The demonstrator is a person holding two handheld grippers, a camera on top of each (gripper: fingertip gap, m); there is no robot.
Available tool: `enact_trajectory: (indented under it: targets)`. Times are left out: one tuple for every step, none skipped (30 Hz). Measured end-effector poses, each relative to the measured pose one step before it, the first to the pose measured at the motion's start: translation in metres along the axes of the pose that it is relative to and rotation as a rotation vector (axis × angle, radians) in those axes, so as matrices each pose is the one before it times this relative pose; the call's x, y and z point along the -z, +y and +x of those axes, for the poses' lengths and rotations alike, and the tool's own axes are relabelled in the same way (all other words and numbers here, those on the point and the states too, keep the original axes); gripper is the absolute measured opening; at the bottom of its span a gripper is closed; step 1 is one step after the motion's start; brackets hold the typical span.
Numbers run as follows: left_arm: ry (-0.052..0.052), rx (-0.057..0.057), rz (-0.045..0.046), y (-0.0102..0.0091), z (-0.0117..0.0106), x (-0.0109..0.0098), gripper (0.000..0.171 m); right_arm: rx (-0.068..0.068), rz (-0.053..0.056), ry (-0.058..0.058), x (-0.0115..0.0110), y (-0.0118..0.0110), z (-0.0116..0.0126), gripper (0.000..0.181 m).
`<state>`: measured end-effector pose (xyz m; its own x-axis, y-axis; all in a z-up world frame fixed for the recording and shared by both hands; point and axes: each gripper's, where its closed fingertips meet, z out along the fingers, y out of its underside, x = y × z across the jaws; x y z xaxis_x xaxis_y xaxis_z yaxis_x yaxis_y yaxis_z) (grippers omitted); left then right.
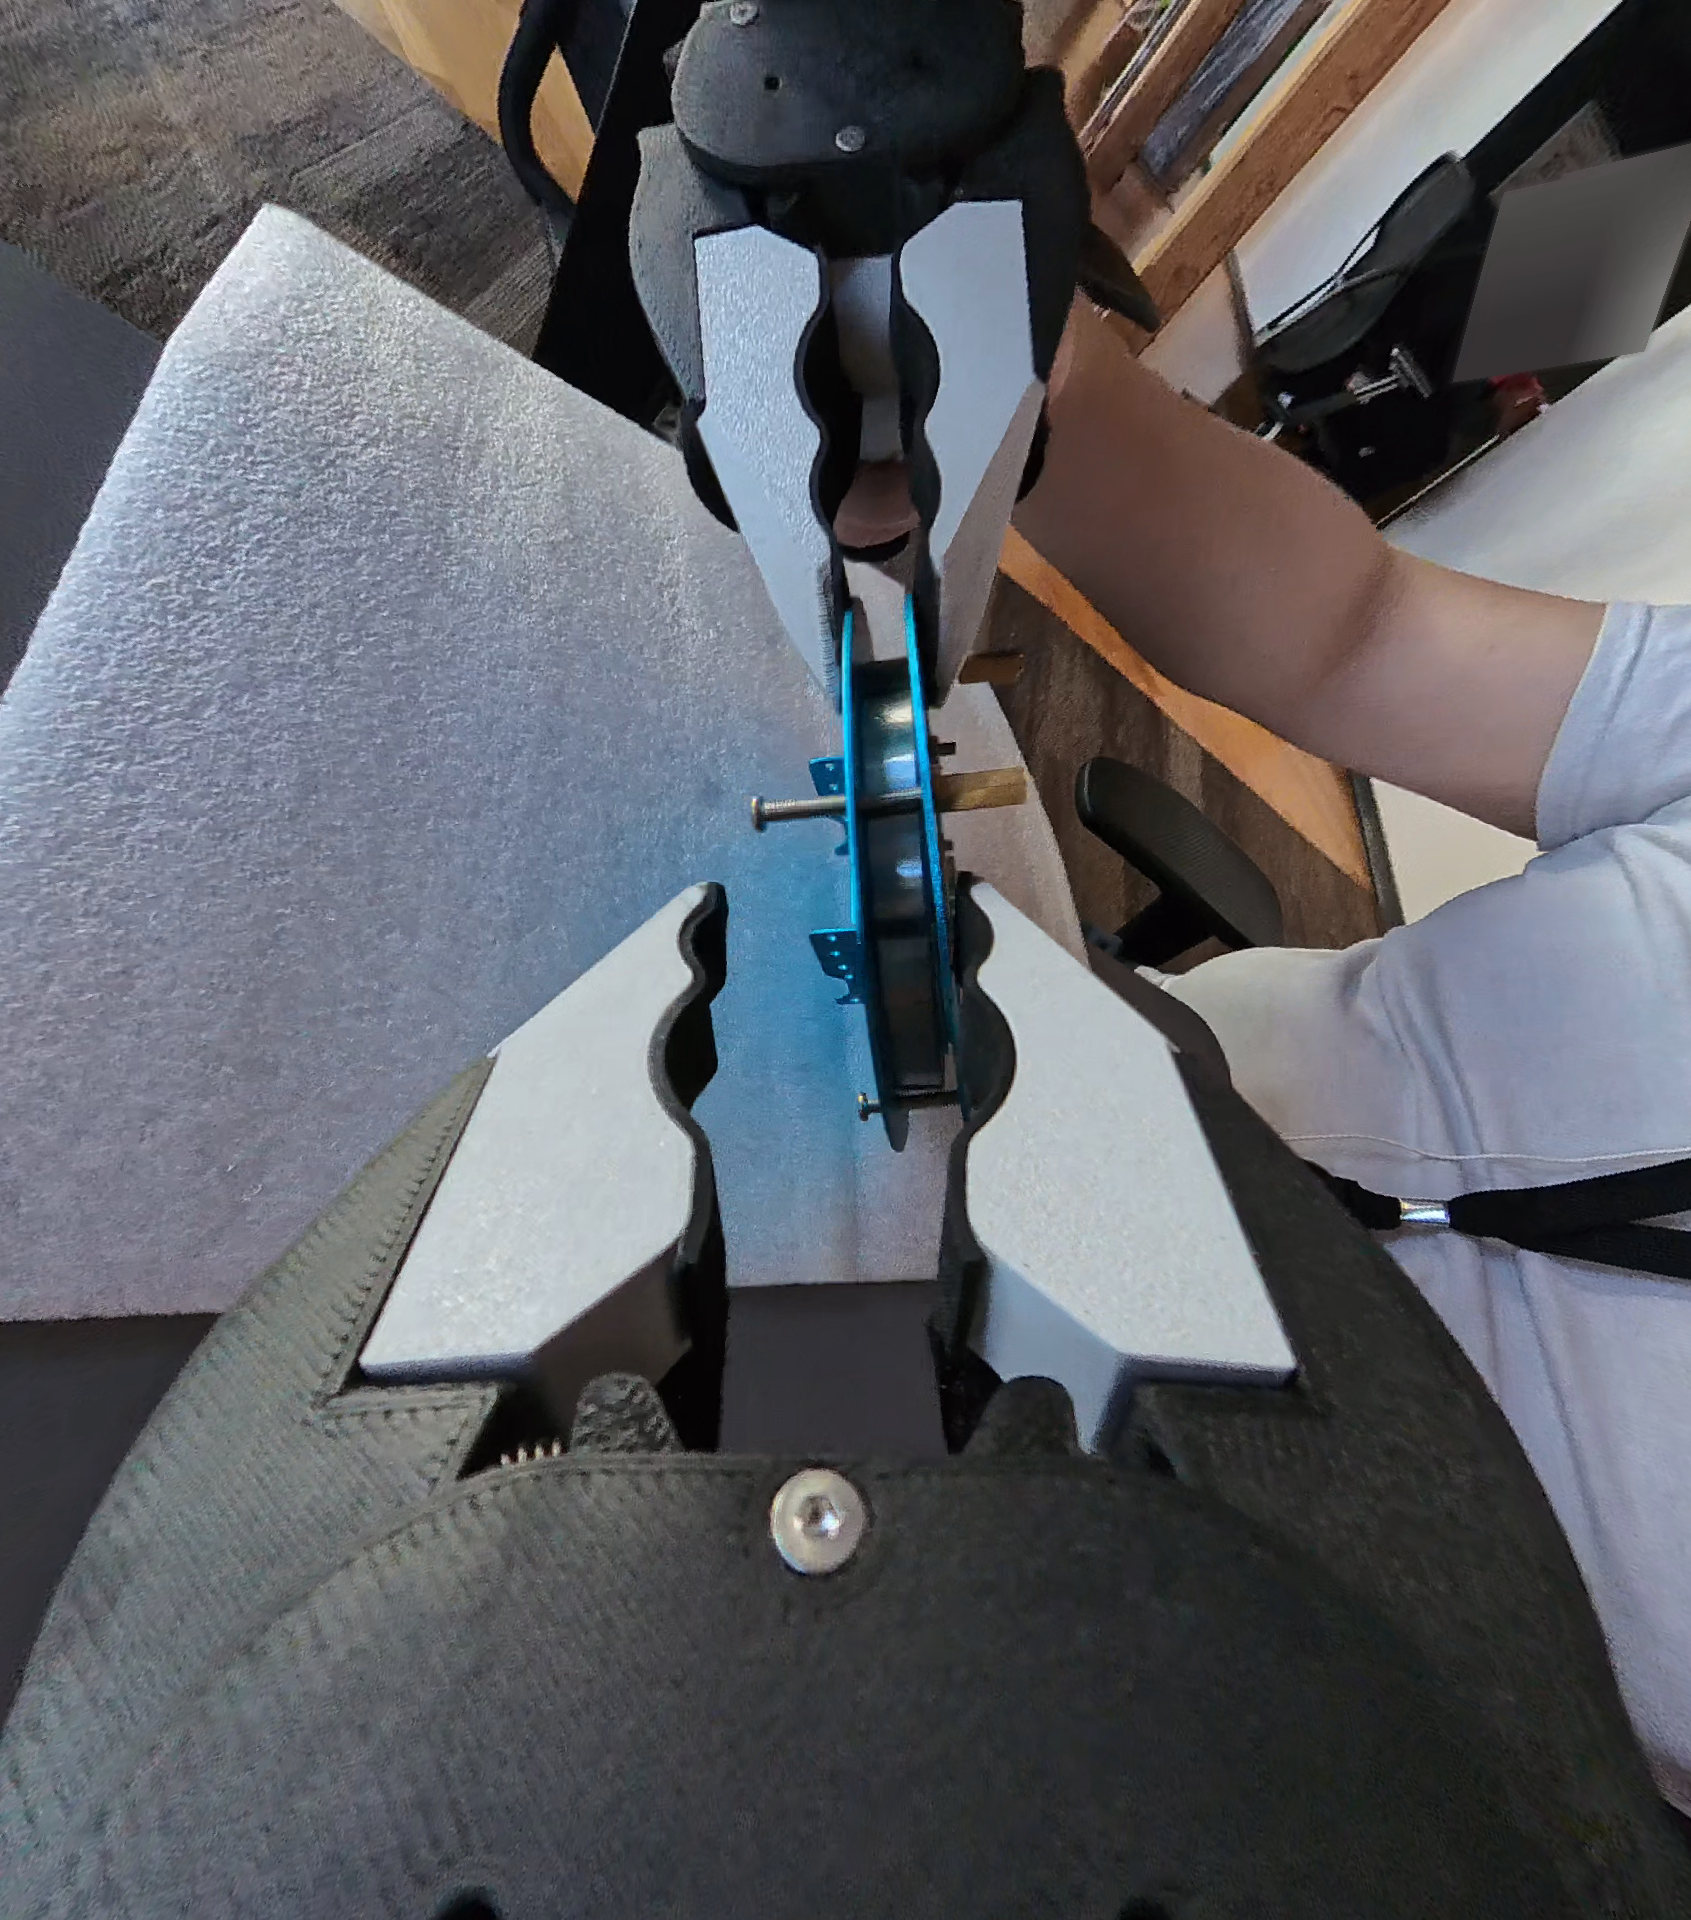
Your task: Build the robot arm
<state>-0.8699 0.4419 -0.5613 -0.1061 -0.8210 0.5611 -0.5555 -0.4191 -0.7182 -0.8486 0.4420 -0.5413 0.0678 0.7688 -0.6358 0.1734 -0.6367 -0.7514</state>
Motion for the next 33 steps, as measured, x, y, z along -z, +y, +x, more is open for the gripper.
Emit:
enact_trajectory:
  targets:
    - [0.0076, 0.0038, 0.01324, -0.00008, -0.00069, -0.00016, 0.046, 0.0018, 0.0, -0.0025, -0.00019, -0.00005, -0.00038, 0.011]
    - [0.0058, 0.0087, 0.00659, 0.00058, -0.0013, -0.00012, 0.05, 0.0039, -0.0004, 0.0011, -0.00005, 0.00008, 0.00007, 0.011]
    - [0.0141, 0.007, 0.00712, 0.00041, 0.00008, 0.0, 0.051, 0.0043, 0.0002, 0.0006, -0.00007, -0.00003, -0.00025, 0.011]
    - [0.0223, 0.0033, 0.01009, -0.0004, 0.00191, 0.00008, 0.051, 0.0027, 0.0012, -0.0029, -0.00007, -0.00007, -0.00066, 0.011]
    - [0.0208, 0.0005, 0.01458, -0.00138, 0.00227, 0.00038, 0.051, 0.0021, 0.0013, -0.0032, -0.00021, 0.0001, -0.00084, 0.011]
    - [0.0192, -0.0042, 0.02317, -0.00293, 0.00255, 0.0007, 0.051, 0.0031, 0.0009, -0.0017, -0.00014, -0.00005, -0.0006, 0.011]
    - [0.0201, -0.007, 0.0281, -0.0039, 0.00294, 0.00066, 0.05, 0.0019, 0.0005, -0.0004, -0.00013, 0.00008, -0.00044, 0.011]
    - [0.0166, -0.008, 0.02889, -0.00434, 0.00252, 0.00117, 0.046, 0.0003, -0.0002, 0.0004, -0.00017, 0.00002, -0.00029, 0.011]
    - [0.0082, -0.0052, 0.02761, -0.00426, 0.00112, 0.00156, 0.041, 0.0009, -0.0012, 0.0016, -0.00007, 0.00003, -0.00006, 0.011]
    - [0.0036, -0.0027, 0.01205, -0.00184, 0.00038, 0.00126, 0.041, 0.0002, -0.0015, -0.001, -0.00004, -0.00006, -0.00033, 0.011]
    - [0.0036, -0.0042, -0.00317, 0.0007, 0.00039, 0.00062, 0.038, 0.0033, -0.0023, -0.0024, -0.00027, 0.00011, -0.00076, 0.011]
    - [-0.0014, -0.0047, -0.00564, 0.00166, -0.00035, 0.00029, 0.035, 0.0063, -0.002, -0.0005, -0.00045, -0.00009, -0.00064, 0.011]
    - [0.0023, -0.0017, -0.00063, 0.00115, 0.00017, 0.00024, 0.032, 0.0049, -0.0033, 0.0019, -0.00067, 0.00005, -0.00027, 0.011]
    - [0.0089, 0.0015, -0.00082, 0.00068, 0.00136, 0.00071, 0.024, 0.0017, -0.0042, 0.0086, -0.00053, 0.00019, 0.00109, 0.011]
    - [0.0046, -0.0031, -0.00172, 0.00042, 0.00131, 0.00071, 0.015, -0.0007, -0.0037, 0.0091, -0.00031, 0.00018, 0.00164, 0.011]
    - [-0.0111, -0.0096, -0.00101, 0.00031, -0.00039, 0.00029, 0.015, -0.0035, -0.0019, -0.0002, -0.00019, -0.00004, 0.00066, 0.011]
    - [-0.0125, -0.0113, 0.00166, 0.0001, -0.00029, 0.00015, 0.015, -0.0018, 0.0004, -0.0026, -0.00006, -0.00007, 0.00001, 0.011]
    - [-0.0087, -0.0081, 0.00256, -0.00009, 0.00039, 0.00015, 0.015, 0.0029, 0.0012, -0.0022, -0.0001, -0.00005, -0.00026, 0.011]
    - [-0.0024, -0.0034, 0.00333, -0.00015, 0.00107, -0.00012, 0.016, 0.0047, 0.0021, -0.0034, -0.00013, -0.00016, -0.0008, 0.011]
    - [0.0044, 0.0011, 0.00312, -0.00005, 0.00192, -0.00059, 0.017, 0.0043, 0.0021, -0.0049, -0.00023, -0.00014, -0.00126, 0.011]
    - [0.0061, 0.0053, 0.00343, 0.00011, 0.00195, -0.00136, 0.022, 0.0006, 0.0009, 0.0004, -0.00043, -0.00019, -0.00042, 0.011]
    - [-0.0008, 0.0053, 0.00296, 0.00036, 0.00092, -0.00197, 0.026, -0.0024, -0.0002, 0.0082, -0.00039, -0.00003, 0.00109, 0.011]
    - [-0.015, -0.0042, 0.00067, 0.00052, -0.00106, -0.00189, 0.026, -0.0009, 0.0, 0.0066, -0.00019, -0.00003, 0.00084, 0.011]
    - [-0.0235, -0.02, -0.0033, 0.00065, -0.00158, -0.00103, 0.022, 0.0026, 0.0006, -0.0016, 0.00014, 0.00008, -0.00019, 0.011]
    - [-0.0341, -0.0403, -0.01074, 0.0009, -0.00197, -0.00021, 0.016, 0.0047, 0.0029, -0.0056, 0.00007, -0.00001, -0.00106, 0.011]
    - [-0.0436, -0.038, -0.01238, 0.00058, -0.00261, 0.00019, 0.016, 0.0083, 0.0025, 0.0122, 0.00021, 0.0001, 0.00147, 0.012]
    - [-0.035, -0.0235, -0.01178, 0.00069, -0.0017, 0.00033, 0.016, 0.0091, 0.0043, 0.0176, -0.00016, -0.0002, 0.00191, 0.012]
    - [-0.0182, -0.0019, -0.00346, 0.00033, -0.00054, 0.00043, 0.016, 0.0176, 0.0068, 0.0234, -0.00009, -0.00077, 0.00157, 0.013]
    - [-0.0113, 0.0127, 0.0013, 0.00041, -0.00086, 0.00045, 0.016, 0.0374, 0.0059, 0.0546, 0.00047, -0.00129, 0.00335, 0.015]
    - [-0.0034, 0.0182, 0.00254, 0.00033, -0.00055, 0.00034, 0.016, 0.0734, 0.008, 0.0916, 0.00108, -0.00318, 0.00467, 0.023]
    - [0.0048, 0.02, 0.00182, 0.00009, 0.00017, 0.00004, 0.016, 0.1094, 0.0286, 0.0948, 0.00219, -0.0082, -0.00036, 0.024]
    - [0.0045, 0.0167, 0.00174, -0.00002, 0.00023, -0.00005, 0.015, 0.1336, 0.032, 0.0976, 0.00353, -0.01203, -0.00485, 0.024]
    - [-0.0018, 0.0106, 0.00024, -0.00003, -0.00025, -0.00016, 0.015, 0.1464, 0.0108, 0.1036, 0.00388, -0.01259, -0.00665, 0.027]
